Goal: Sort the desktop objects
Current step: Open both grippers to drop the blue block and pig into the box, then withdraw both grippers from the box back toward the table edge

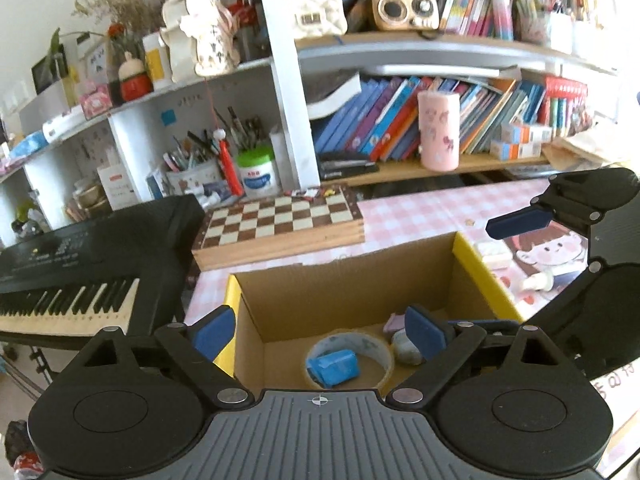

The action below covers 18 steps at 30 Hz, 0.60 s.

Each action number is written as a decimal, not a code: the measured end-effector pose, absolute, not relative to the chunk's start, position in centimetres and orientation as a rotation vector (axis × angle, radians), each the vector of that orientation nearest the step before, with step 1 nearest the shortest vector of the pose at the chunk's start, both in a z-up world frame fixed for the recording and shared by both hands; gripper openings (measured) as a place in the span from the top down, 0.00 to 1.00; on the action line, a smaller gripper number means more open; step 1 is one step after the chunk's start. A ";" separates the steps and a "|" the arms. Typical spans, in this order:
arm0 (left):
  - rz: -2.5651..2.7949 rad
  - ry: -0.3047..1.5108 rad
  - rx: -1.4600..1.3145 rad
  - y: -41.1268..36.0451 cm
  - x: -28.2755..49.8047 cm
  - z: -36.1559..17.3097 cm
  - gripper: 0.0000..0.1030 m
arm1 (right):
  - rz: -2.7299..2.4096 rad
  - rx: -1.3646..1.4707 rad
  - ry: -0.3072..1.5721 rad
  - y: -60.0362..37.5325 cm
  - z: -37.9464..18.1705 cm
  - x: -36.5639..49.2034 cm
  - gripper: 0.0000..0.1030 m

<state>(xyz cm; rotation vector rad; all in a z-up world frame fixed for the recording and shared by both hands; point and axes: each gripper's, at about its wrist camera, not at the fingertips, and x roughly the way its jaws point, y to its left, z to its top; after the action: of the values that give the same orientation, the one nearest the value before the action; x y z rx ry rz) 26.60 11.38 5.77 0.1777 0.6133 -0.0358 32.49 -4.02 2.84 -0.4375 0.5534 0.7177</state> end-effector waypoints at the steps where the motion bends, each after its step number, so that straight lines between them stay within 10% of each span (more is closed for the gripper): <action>1: -0.037 0.605 0.178 11.3 26.2 6.0 0.09 | 0.706 -0.428 0.546 -4.2 3.1 32.2 0.13; 18: -0.030 0.520 0.150 11.8 17.7 7.3 0.07 | 0.492 -0.266 0.511 -7.4 4.5 25.3 0.13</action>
<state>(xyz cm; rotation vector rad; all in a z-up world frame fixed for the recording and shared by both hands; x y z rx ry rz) 17.67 11.79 7.35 0.1502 0.5203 -0.0298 25.30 -7.41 4.51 -0.2655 0.5109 0.4919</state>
